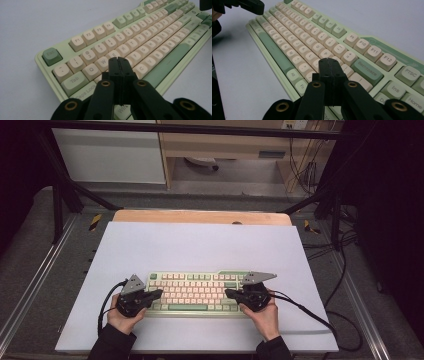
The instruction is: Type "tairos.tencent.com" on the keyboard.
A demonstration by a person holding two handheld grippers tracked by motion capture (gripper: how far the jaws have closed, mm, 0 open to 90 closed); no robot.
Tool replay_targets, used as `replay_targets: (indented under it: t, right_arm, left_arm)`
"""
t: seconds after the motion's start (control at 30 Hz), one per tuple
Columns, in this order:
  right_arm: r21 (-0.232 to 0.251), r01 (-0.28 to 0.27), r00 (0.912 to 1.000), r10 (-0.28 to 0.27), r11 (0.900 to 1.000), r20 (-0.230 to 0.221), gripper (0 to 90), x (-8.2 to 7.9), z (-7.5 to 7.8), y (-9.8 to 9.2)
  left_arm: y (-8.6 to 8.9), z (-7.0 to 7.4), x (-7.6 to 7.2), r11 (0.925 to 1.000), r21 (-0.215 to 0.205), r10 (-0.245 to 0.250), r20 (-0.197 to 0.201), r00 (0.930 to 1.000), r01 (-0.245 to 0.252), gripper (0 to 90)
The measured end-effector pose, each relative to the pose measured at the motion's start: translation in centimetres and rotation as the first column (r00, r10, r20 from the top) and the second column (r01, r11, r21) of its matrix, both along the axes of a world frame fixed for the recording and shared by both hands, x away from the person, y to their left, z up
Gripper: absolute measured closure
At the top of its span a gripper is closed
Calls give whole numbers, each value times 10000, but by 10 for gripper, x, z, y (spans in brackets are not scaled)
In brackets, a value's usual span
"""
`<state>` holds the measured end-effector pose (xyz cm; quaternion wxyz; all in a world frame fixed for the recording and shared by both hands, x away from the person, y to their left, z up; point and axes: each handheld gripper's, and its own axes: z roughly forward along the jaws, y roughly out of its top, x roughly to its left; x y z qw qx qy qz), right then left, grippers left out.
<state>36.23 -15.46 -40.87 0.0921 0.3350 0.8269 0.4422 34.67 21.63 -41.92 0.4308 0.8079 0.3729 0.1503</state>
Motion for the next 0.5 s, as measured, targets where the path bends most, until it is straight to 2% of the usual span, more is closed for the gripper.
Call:
replay_targets:
  t: [0.5]
  right_arm:
    - [-15,-13,10000,13,10000,-73,900,0,-2,-3]
  left_arm:
    - [-21,3,5,9998,29,-199,22,9998,199,900]
